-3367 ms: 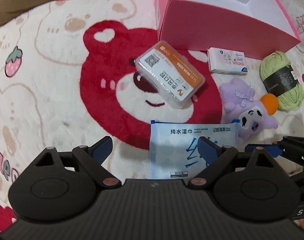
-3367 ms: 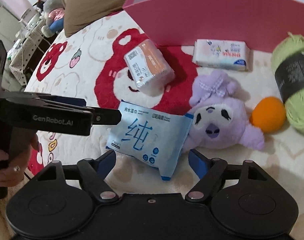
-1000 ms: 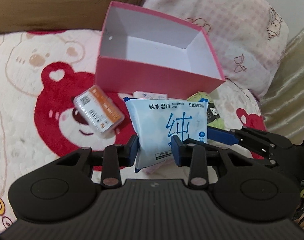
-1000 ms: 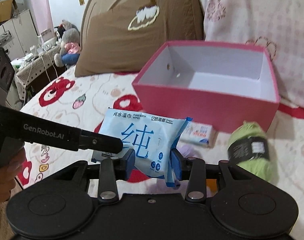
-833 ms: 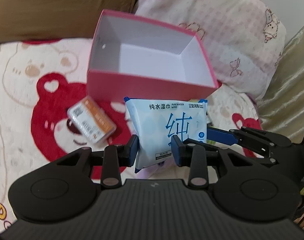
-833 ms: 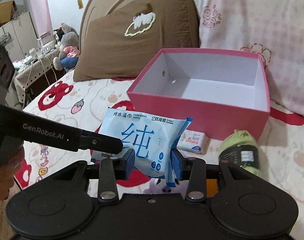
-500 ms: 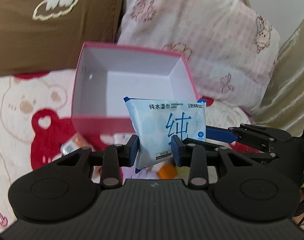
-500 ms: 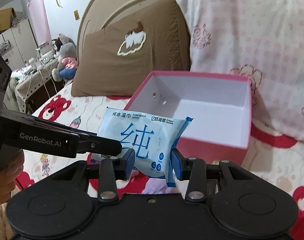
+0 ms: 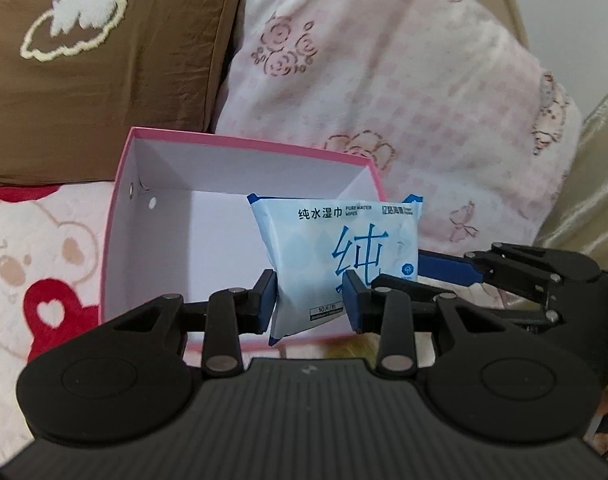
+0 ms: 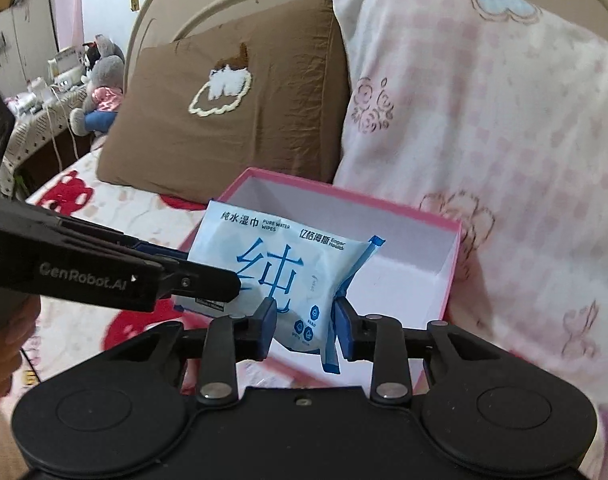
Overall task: Organize objects
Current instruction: 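Carry the wet-wipes pack with the left tool into the pink box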
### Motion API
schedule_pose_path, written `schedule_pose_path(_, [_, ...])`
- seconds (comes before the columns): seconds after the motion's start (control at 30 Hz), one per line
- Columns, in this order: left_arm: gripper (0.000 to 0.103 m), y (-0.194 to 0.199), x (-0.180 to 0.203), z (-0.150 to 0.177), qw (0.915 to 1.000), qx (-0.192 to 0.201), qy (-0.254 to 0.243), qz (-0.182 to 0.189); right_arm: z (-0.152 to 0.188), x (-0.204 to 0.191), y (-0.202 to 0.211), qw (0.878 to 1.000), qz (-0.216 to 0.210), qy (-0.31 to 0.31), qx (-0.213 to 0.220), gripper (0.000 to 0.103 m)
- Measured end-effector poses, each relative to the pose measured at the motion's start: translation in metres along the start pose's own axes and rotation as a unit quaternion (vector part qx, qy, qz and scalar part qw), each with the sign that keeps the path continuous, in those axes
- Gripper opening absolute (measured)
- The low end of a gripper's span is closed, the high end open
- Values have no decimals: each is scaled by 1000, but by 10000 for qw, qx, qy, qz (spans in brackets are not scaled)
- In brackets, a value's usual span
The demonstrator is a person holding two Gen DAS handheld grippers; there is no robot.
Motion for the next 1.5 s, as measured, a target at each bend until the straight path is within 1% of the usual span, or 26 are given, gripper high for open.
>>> schedule_pose_path(0.13, [34, -37, -5, -15, 10000, -66, 51, -47, -3, 17, -21, 9998, 155, 107, 109, 36])
schedule_pose_path(0.23, [35, -63, -6, -26, 9999, -105, 47, -107, -6, 28, -40, 9993, 317, 216, 31, 36])
schedule_pose_path(0.4, [34, -102, -6, -38, 9990, -381, 213, 0, -8, 51, -64, 9987, 468, 162, -80, 36])
schedule_pose_path(0.57, [35, -129, -9, -42, 9973, -634, 367, 56, -7, 68, -82, 9984, 532, -15, -190, 38])
schedule_pose_path(0.73, [35, -148, -9, -40, 9951, -868, 472, 74, -6, 75, -101, 9970, 672, 78, -378, 39])
schedule_pose_path(0.83, [36, -157, -6, -39, 9942, -971, 464, 55, -3, 79, -105, 9967, 717, -22, -386, 42])
schedule_pose_path(0.97, [36, -168, -5, -39, 9930, -1087, 463, 62, 1, 83, -112, 9954, 822, 72, -493, 42])
schedule_pose_path(1.0, [36, -170, -7, -40, 9926, -1115, 463, 105, 1, 84, -113, 9956, 798, 52, -492, 44])
schedule_pose_path(1.03, [36, -171, -9, -40, 9923, -1134, 486, 120, 1, 86, -113, 9964, 705, -19, -462, 50])
schedule_pose_path(1.07, [36, -171, -12, -41, 9922, -1129, 509, 123, 2, 86, -113, 9971, 619, -90, -430, 52])
schedule_pose_path(1.1, [36, -172, -13, -42, 9923, -1118, 516, 123, 2, 85, -114, 9975, 565, -106, -410, 52])
schedule_pose_path(1.23, [36, -179, -16, -41, 9905, -1226, 613, 138, 2, 80, -119, 9967, 584, 260, -509, 53])
schedule_pose_path(1.3, [36, -184, -15, -39, 9895, -1279, 649, 153, 3, 80, -124, 9956, 594, 356, -638, 56])
schedule_pose_path(1.37, [36, -189, -13, -38, 9886, -1324, 702, 177, 3, 78, -128, 9928, 716, 575, -776, 57])
schedule_pose_path(1.5, [36, -199, -7, -34, 9873, -1413, 713, 115, 8, 77, -140, 9825, 1063, 983, -1168, 57])
Point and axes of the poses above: each gripper's, at about its wrist camera, not at the fingertips, and y roughly against the way its jaws point, x to its right, z to its underside, the point moved 5 cm from there along -y, roughly the way its jaws point, and after that the axes turned 14 degrees about -z, right-handed, at the moved point
